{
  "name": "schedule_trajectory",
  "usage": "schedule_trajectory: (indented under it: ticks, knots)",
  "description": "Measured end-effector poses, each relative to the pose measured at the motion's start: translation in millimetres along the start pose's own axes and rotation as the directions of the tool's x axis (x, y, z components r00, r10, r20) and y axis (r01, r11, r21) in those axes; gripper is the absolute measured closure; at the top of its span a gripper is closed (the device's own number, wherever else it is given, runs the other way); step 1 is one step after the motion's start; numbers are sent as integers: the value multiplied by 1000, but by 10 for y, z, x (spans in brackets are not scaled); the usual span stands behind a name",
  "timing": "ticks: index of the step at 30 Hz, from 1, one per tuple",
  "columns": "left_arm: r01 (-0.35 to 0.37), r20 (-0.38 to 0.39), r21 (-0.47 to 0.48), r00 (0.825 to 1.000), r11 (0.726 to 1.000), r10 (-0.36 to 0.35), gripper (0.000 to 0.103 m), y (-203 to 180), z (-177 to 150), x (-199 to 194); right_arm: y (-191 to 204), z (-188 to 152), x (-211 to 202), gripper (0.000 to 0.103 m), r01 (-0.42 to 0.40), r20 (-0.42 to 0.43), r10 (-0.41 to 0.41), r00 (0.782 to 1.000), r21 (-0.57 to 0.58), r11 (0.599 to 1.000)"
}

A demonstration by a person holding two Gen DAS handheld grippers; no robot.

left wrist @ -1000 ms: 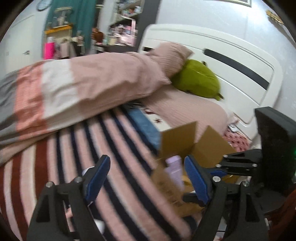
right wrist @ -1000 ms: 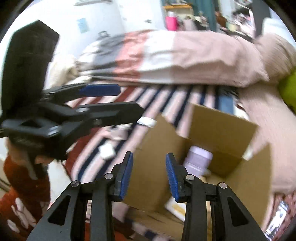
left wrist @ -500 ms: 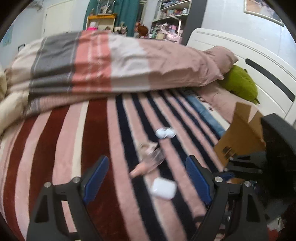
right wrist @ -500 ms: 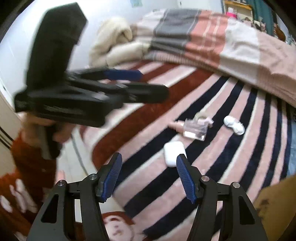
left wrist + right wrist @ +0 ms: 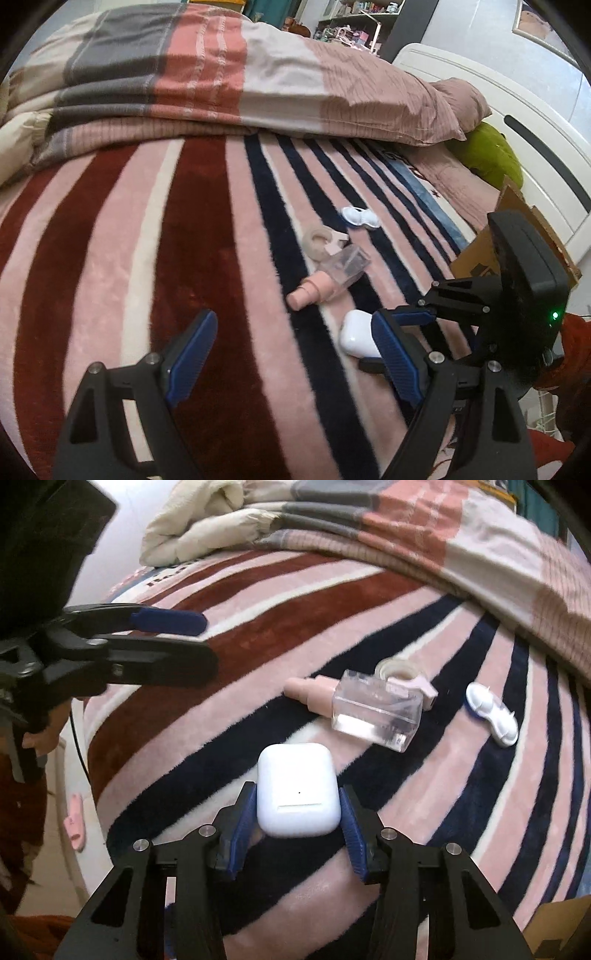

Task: Organize rigid objects
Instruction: 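Carry the earbud case into the cardboard box and release it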

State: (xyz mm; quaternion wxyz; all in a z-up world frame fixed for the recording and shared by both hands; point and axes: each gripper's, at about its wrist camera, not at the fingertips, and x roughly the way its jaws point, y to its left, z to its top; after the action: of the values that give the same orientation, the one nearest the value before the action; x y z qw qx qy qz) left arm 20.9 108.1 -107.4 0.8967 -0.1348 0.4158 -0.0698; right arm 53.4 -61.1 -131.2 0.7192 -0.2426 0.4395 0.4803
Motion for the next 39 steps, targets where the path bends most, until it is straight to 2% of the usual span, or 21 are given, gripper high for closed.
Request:
schedule_trajectory:
  ticks: [6, 11, 18, 22, 29, 35, 39]
  knots:
    - [131, -4, 17, 991, 991, -131, 20, -282, 100, -69, 145, 51, -413, 64, 21, 110, -19, 994, -22, 1000]
    - [233, 10, 47, 972, 971, -234, 21, -608, 262, -226, 278, 104, -900, 64, 62, 208, -53, 977, -37, 997]
    - [369, -2, 109, 929, 923, -371, 53, -1104, 519, -425, 338, 36, -1505, 64, 167, 323, -145, 935, -40, 985]
    - [361, -7, 180, 931, 915, -366, 54, -1491, 699, -466, 210, -41, -1794, 64, 219, 360, -201, 911, -10, 976]
    - [368, -66, 290, 928, 883, -366, 54, -2269, 966, -278, -278, -305, -2238, 64, 239, 351, -260, 899, 104, 965]
    - [394, -152, 371, 919, 841, -364, 54, -2926, 1115, 104, -791, -653, -2503, 64, 260, 276, -313, 909, 212, 942]
    - [405, -211, 400, 914, 822, -347, 56, -3249, 1124, 390, -1088, -856, -2534, 64, 268, 193, -323, 926, 265, 926]
